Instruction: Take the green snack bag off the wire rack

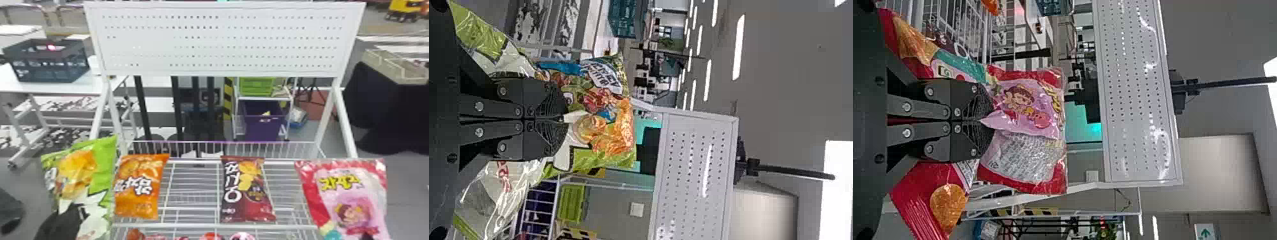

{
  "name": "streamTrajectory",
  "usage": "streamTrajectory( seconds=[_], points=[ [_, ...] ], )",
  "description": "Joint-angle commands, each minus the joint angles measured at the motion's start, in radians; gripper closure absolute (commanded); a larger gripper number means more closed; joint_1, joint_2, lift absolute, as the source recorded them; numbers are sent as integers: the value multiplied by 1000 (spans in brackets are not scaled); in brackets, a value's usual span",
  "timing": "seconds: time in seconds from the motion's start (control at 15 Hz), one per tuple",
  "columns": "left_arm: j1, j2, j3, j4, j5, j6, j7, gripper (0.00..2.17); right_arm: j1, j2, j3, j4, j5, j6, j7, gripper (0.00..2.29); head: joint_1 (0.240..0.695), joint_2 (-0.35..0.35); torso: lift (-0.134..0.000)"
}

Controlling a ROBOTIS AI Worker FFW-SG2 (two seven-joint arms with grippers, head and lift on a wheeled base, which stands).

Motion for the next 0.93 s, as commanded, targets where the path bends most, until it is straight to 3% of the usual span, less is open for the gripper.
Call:
streamTrajectory(
  seconds=[0.0,0.87],
  points=[
    [17,-3,1,-8,-11,-15,0,1696,5,3,1,-8,6,0,0,2240,499,0,0],
    [39,-3,-10,-28,-41,-15,1,1696,36,3,-3,-31,6,-28,3,2240,499,0,0]
  ],
)
